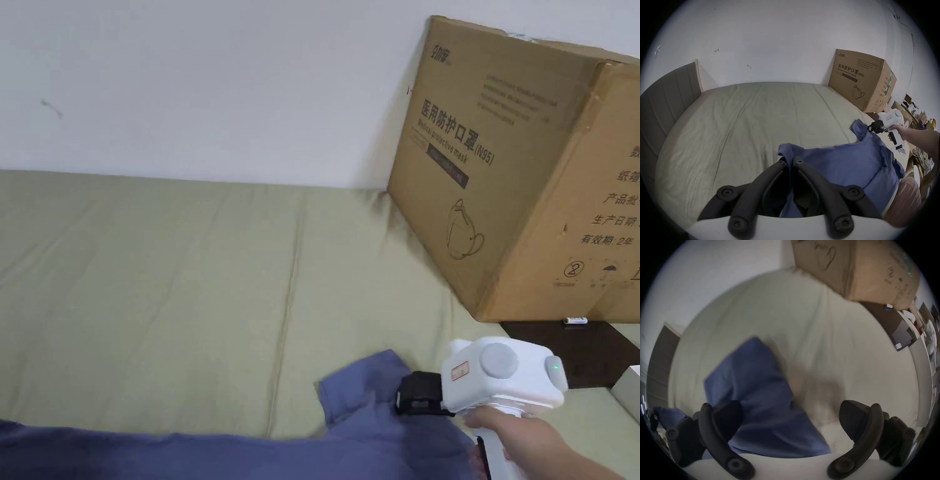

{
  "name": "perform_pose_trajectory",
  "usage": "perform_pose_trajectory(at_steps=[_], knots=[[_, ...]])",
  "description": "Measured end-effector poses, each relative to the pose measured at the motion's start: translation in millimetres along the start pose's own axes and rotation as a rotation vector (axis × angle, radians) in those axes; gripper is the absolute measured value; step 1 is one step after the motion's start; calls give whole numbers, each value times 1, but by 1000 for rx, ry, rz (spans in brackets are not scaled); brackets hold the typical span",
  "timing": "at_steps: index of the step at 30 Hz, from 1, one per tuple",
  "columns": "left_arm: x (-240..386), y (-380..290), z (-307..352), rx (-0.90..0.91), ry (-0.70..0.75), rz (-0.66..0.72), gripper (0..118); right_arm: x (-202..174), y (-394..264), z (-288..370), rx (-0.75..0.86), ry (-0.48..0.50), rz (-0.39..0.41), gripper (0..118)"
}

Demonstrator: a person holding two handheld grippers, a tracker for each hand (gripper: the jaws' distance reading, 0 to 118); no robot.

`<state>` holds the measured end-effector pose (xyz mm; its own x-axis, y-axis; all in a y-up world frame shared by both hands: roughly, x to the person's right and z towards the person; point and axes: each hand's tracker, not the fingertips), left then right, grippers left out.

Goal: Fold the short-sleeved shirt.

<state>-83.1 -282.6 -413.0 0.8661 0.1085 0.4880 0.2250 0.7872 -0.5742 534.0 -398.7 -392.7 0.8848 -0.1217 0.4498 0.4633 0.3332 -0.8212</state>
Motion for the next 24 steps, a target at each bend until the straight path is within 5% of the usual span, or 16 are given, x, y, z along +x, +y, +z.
perform_pose_trajectory(at_steps=[2,4,7,16,24], knots=[[-6,-2,-6,-16,17,-5,5,-16,-7,2,12,-91,122,102],[-10,-3,-9,-30,38,-4,5,-25,-14,16,80,-60,207,88],[-19,-7,-16,-59,54,30,5,-34,-22,36,64,40,239,2],[-40,4,-21,-8,85,157,5,-7,-31,122,378,123,13,2],[-39,38,-27,105,44,148,5,-7,-34,166,514,107,-52,2]])
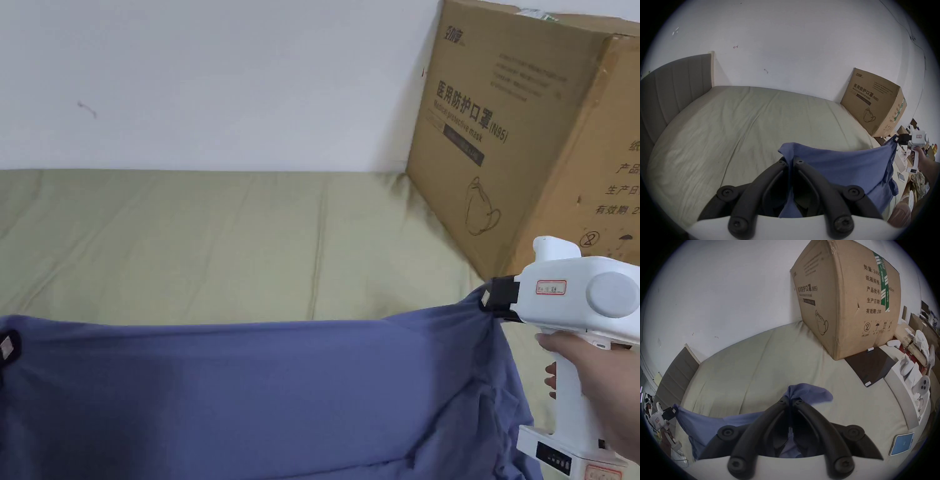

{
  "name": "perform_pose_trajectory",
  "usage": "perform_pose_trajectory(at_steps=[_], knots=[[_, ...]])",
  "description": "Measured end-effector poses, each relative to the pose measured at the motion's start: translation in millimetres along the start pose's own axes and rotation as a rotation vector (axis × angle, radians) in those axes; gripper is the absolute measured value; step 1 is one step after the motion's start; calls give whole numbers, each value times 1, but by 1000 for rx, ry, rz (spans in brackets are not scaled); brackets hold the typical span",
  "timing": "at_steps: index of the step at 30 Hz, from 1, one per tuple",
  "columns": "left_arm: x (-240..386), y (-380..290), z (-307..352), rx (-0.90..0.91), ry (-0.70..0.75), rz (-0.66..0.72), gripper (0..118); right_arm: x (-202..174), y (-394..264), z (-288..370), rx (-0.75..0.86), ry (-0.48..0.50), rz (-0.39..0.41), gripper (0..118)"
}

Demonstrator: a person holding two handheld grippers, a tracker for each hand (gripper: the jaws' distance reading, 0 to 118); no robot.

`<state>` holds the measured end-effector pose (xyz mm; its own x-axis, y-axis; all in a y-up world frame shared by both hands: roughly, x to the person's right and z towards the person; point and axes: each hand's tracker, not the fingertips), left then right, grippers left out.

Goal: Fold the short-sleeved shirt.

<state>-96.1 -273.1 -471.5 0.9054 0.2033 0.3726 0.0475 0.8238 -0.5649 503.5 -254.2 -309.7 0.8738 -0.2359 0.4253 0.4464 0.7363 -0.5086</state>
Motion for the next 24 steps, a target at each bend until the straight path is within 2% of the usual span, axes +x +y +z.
perform_pose_trajectory(at_steps=[4,7,13,14,19,20,21,22,23,24], knots=[[0,-6,1,-34,-9,-28,5,-2,-22,21,-58,-46,45,2],[-10,-26,15,-76,-39,-22,5,6,-57,51,-107,-38,56,2],[-32,-84,76,-164,-133,-63,5,37,-135,106,-309,-4,-59,2],[-35,-97,86,-186,-149,-69,5,42,-146,109,-328,-4,-83,2],[-49,-153,102,-282,-184,-6,8,54,-186,88,-400,-45,-109,2],[-49,-162,102,-301,-185,16,19,56,-191,79,-422,-38,-112,4],[-50,-168,101,-311,-147,-4,41,58,-197,74,-398,-35,-117,14],[-49,-171,100,-323,-107,-31,79,59,-199,70,-373,-54,-117,44],[-49,-173,100,-333,-87,-45,106,58,-199,68,-351,-93,-105,73],[-48,-173,101,-337,-81,-43,118,56,-197,69,-339,-112,-110,96]])
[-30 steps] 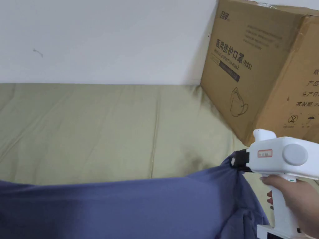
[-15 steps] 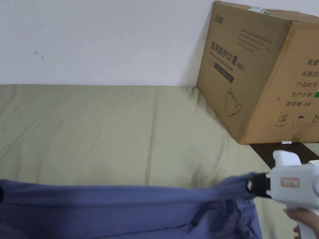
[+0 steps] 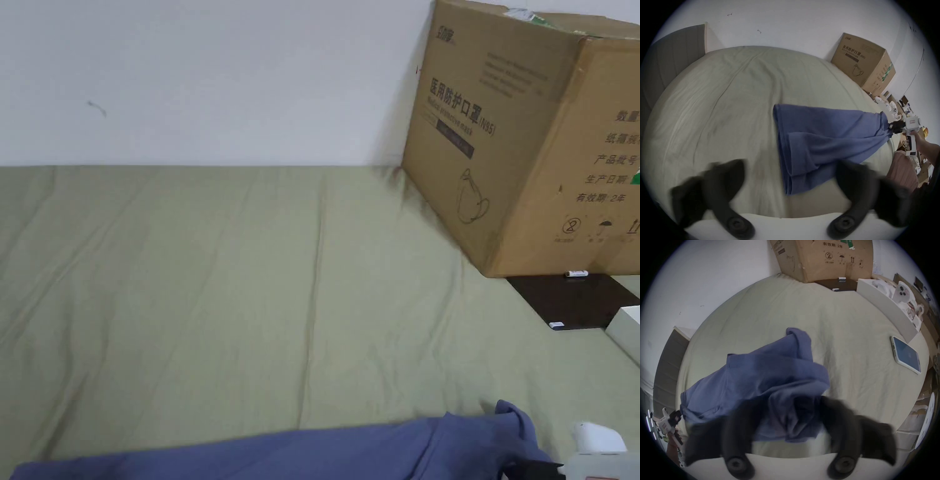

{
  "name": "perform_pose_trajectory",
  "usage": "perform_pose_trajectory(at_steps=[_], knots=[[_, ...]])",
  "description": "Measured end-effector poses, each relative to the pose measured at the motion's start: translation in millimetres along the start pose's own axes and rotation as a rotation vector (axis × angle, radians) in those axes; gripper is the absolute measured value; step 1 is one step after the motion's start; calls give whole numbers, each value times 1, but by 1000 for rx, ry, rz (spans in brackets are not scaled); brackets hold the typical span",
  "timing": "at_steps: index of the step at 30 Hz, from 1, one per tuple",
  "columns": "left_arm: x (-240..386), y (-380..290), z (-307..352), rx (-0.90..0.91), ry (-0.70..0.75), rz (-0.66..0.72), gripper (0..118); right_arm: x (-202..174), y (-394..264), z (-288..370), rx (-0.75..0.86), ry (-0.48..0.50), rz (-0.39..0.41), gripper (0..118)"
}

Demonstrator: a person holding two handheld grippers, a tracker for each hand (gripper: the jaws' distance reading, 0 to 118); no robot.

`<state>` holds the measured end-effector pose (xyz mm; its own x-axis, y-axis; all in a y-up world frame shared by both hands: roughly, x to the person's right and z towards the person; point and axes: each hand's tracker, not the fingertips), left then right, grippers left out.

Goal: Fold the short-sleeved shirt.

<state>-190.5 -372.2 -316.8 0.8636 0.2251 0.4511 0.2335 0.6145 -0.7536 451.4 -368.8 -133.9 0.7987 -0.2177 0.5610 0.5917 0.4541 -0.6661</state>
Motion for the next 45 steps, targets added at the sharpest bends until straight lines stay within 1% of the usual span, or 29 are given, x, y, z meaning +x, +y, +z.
perform_pose_trajectory(at_steps=[1,3,6,8,9,10,11,12,13,14,15,16,17,18,21,23,25,27,30,31,32,34,35,36,37,40,42,44,45], knots=[[-1,1,5,13,-9,5,112,-2,2,5,11,-5,-3,106],[5,15,17,74,-18,26,112,-12,5,25,86,32,11,106],[30,34,49,262,-9,18,113,-39,6,66,239,116,82,106],[57,42,69,415,30,17,110,-59,-6,97,466,192,111,104],[75,39,81,504,49,13,103,-68,-15,111,589,260,129,97],[89,38,91,600,71,8,81,-76,-25,124,703,322,142,76],[106,37,100,699,97,-16,55,-87,-34,134,791,364,177,46],[122,37,106,770,141,-45,25,-99,-41,142,864,353,194,14],[135,32,109,796,182,-63,2,-110,-46,148,914,297,201,5],[148,33,114,826,203,-83,2,-122,-50,152,961,257,197,5],[157,33,118,853,207,-95,3,-125,-54,155,986,294,191,5],[163,34,121,858,183,-104,2,-126,-54,156,974,359,206,5],[169,35,120,844,135,-117,2,-130,-52,157,938,376,239,5],[171,36,120,840,102,-144,2,-131,-48,155,898,352,270,5],[175,35,124,793,161,-259,2,-129,-51,162,900,344,274,5],[160,38,132,739,114,-220,1,-125,-51,170,888,351,267,5],[130,53,138,642,-32,-73,0,-122,-54,180,883,368,253,5],[79,70,131,491,-139,95,0,-119,-52,187,845,384,268,5],[7,79,96,180,-384,361,0,-120,-55,194,812,363,297,5],[-10,71,82,120,-413,411,11,-120,-56,195,803,361,300,5],[-28,60,68,101,-431,452,40,-121,-56,196,794,360,300,5],[-52,42,39,31,-428,539,118,-119,-58,191,778,359,291,5],[-62,33,22,-18,-418,578,116,-120,-58,190,764,356,284,5],[-73,24,10,30,-433,622,115,-122,-57,189,751,356,281,5],[-79,17,-1,17,-437,662,118,-123,-58,188,741,355,282,5],[-87,2,-45,-5,-515,761,118,-137,-59,187,714,336,301,5],[-89,-4,-64,-3,-578,782,118,-144,-58,185,692,324,324,5],[-82,5,-76,52,-693,757,118,-153,-56,185,675,321,347,5],[-86,11,-76,28,-718,744,118,-157,-56,185,671,321,357,5]])
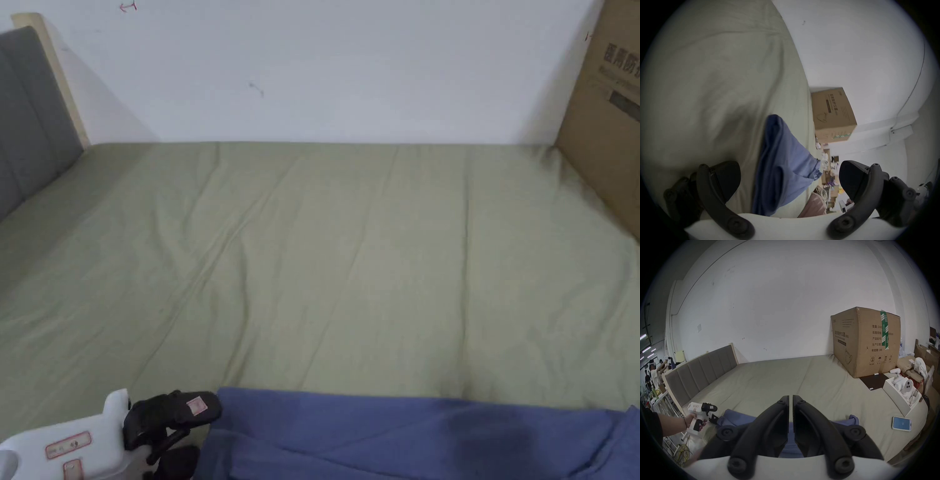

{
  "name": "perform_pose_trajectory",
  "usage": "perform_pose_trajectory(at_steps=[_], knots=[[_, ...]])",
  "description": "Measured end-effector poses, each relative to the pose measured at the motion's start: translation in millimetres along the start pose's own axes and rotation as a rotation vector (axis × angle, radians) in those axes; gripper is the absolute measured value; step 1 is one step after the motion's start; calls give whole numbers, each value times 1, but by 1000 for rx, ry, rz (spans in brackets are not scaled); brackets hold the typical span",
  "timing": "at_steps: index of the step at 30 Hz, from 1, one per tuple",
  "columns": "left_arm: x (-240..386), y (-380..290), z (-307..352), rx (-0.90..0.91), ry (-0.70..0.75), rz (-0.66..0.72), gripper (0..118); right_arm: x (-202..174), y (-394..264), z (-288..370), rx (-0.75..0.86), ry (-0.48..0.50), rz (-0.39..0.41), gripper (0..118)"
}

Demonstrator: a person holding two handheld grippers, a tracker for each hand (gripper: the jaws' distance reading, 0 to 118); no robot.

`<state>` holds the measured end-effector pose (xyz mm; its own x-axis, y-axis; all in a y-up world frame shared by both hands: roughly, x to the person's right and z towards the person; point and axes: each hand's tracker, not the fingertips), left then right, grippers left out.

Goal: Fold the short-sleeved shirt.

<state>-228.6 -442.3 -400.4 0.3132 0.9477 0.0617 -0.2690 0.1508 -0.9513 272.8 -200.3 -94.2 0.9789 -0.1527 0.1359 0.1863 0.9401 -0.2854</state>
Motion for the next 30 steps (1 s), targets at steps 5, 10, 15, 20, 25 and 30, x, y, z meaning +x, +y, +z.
perform_pose_trajectory(at_steps=[5,10,15,20,25,30], knots=[[4,3,-20,-117,19,-47,118,-17,6,-9,1,46,16,5],[-26,4,-21,-102,129,10,4,-30,8,-18,-14,86,23,5],[3,-6,-27,-49,252,-106,5,-26,9,-18,-29,97,29,5],[74,-16,0,-62,393,-376,6,-26,15,-16,-17,113,34,5],[133,-30,42,56,935,-780,6,-22,14,-10,12,142,-4,5],[159,-41,43,79,789,-624,6,-14,7,1,19,153,-25,5]])
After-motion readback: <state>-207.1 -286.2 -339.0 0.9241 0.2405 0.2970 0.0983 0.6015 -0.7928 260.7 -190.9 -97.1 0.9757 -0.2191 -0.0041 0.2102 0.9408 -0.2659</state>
